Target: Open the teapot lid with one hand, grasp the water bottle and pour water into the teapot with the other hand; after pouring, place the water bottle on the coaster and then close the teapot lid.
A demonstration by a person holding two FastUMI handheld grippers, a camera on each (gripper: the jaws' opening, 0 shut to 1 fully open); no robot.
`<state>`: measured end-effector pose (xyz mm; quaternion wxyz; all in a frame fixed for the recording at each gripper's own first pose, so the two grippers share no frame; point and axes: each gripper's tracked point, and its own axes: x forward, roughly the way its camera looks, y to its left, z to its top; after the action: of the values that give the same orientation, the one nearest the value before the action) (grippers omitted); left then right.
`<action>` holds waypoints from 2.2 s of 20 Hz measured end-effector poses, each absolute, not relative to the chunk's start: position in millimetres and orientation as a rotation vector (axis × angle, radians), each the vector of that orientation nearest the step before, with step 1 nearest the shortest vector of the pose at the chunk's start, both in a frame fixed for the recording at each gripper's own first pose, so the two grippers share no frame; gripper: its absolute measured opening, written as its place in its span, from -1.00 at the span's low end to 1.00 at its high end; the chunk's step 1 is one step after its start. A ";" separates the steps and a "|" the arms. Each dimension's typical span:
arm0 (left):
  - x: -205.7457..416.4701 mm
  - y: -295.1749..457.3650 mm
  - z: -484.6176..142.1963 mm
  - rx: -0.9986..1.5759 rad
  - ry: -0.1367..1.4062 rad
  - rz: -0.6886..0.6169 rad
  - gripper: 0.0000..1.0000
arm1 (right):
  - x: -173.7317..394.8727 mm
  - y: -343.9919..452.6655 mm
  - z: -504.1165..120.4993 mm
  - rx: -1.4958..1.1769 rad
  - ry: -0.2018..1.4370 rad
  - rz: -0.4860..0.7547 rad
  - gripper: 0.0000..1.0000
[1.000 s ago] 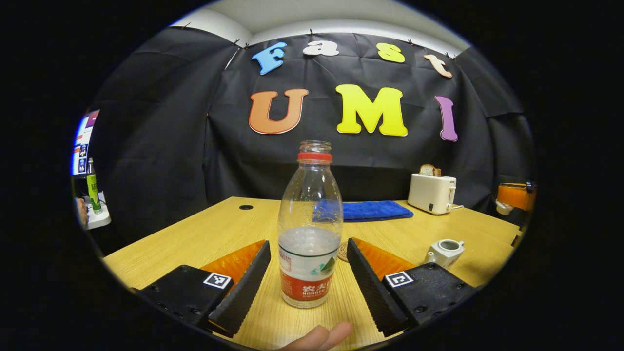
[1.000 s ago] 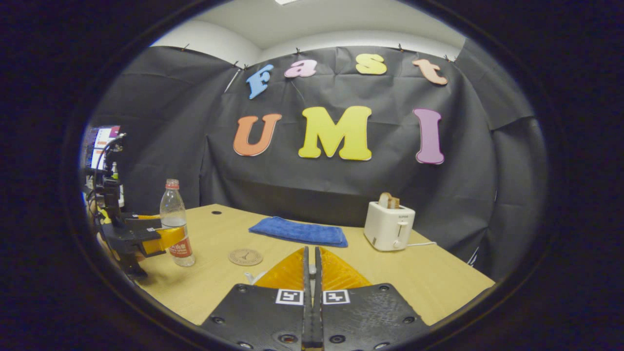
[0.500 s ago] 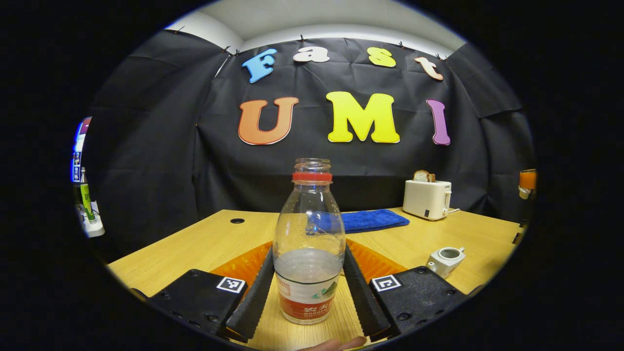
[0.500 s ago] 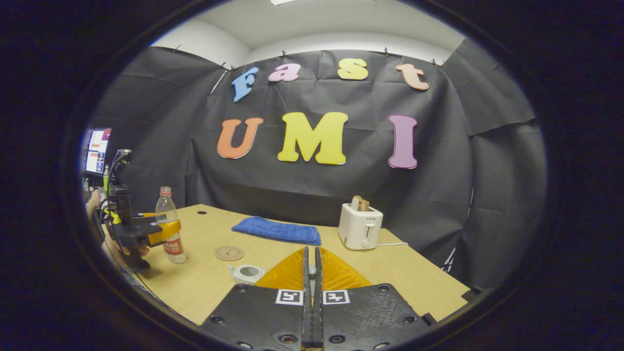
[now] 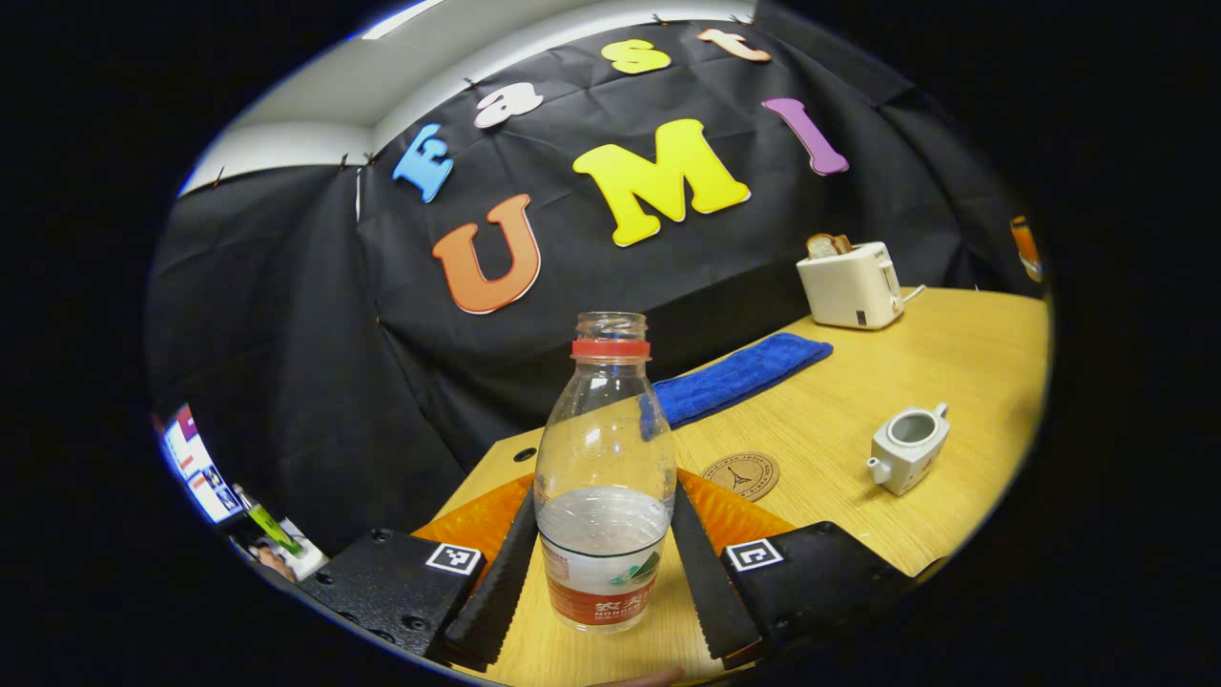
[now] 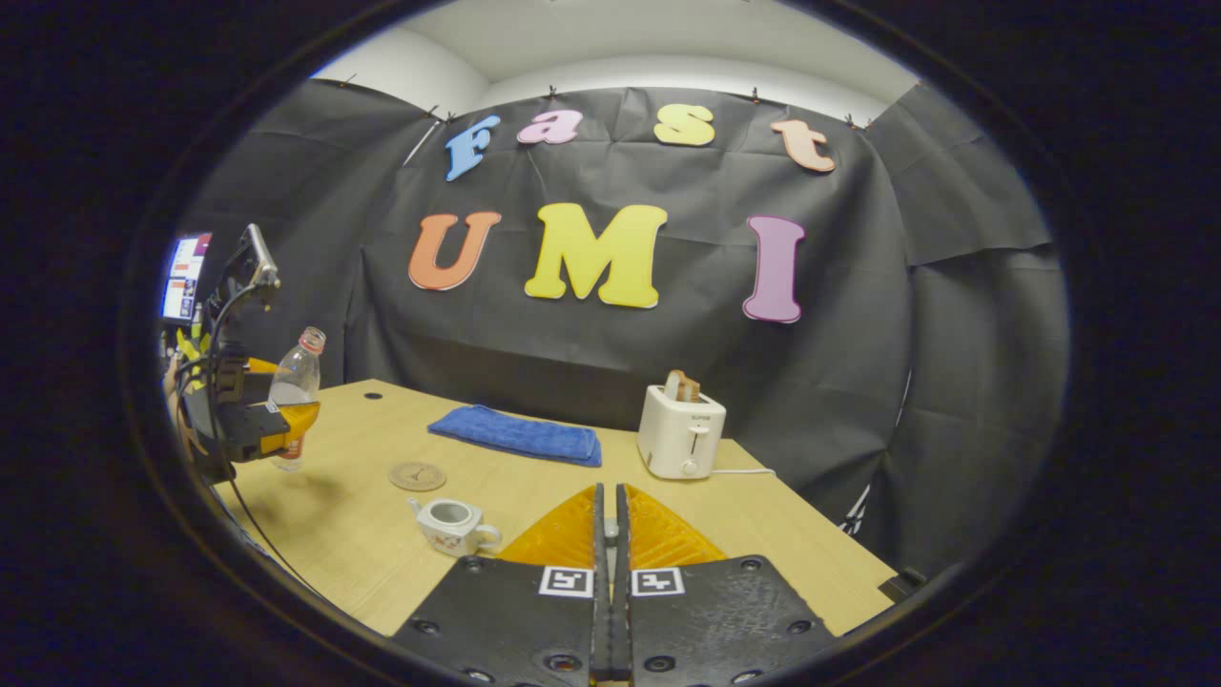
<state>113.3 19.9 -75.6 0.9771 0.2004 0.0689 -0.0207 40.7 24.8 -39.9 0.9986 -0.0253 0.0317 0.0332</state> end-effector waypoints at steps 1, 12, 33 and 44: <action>112.4 13.9 -72.8 0.463 0.129 -0.047 0.55 | 40.5 21.0 -39.1 -0.046 0.064 0.063 -1.00; 126.7 -37.4 -92.5 1.078 0.155 -0.115 0.54 | 51.7 -2.3 -46.8 -0.020 0.091 0.041 -1.00; 120.0 -88.1 -102.9 1.739 0.222 -0.185 0.54 | 68.7 -35.6 -60.7 -0.068 0.118 -0.046 -1.00; 122.6 -105.6 -82.9 1.930 0.194 -0.163 0.53 | 67.4 -40.6 -58.5 -0.076 0.115 -0.054 -1.00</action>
<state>122.6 -105.6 -82.9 0.5626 0.8197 0.0825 -0.0692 67.4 -40.6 -58.5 0.9973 -0.0382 0.0576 -0.0268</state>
